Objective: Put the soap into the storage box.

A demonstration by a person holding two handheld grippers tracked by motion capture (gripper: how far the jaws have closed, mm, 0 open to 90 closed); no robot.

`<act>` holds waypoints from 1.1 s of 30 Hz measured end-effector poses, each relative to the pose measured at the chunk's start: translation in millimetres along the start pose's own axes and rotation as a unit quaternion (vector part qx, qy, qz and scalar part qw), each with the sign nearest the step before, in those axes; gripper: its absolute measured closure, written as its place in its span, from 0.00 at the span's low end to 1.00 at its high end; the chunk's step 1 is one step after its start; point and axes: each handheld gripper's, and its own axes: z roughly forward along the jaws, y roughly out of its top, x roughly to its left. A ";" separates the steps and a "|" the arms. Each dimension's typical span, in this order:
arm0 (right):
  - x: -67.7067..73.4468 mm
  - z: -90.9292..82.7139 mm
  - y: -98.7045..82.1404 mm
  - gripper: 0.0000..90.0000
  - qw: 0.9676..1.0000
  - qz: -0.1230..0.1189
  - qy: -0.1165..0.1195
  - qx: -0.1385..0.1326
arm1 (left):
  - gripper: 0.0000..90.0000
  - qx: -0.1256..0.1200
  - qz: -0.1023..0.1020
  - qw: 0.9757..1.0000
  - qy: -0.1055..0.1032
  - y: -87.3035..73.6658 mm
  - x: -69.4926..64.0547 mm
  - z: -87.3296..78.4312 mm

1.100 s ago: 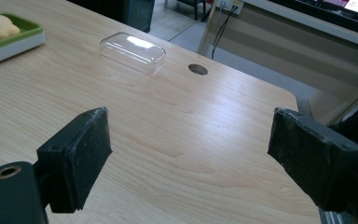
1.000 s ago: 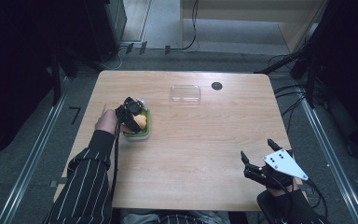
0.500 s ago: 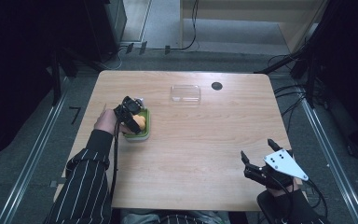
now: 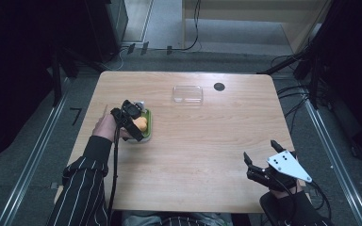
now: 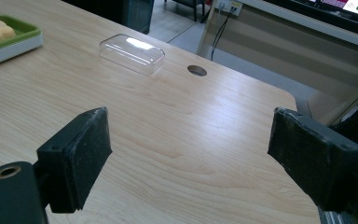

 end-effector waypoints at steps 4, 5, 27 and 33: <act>0.0 0.1 0.1 0.15 1.000 0.000 0.000 0.000 | 0.01 0.008 0.004 1.000 -0.003 -7.3 -6.1 -2.3; 0.0 0.1 0.1 0.15 1.000 -0.001 0.000 0.000 | 0.01 0.006 0.002 1.000 -0.003 -8.6 -7.1 -2.5; 0.1 -0.1 0.0 0.15 1.000 -0.001 0.000 0.000 | 0.00 0.025 -0.002 1.000 -0.009 -48.6 -38.2 -0.6; 0.1 -0.1 0.0 0.15 1.000 -0.001 0.000 -0.001 | 0.00 0.044 0.004 0.999 -0.012 -63.6 -48.3 5.9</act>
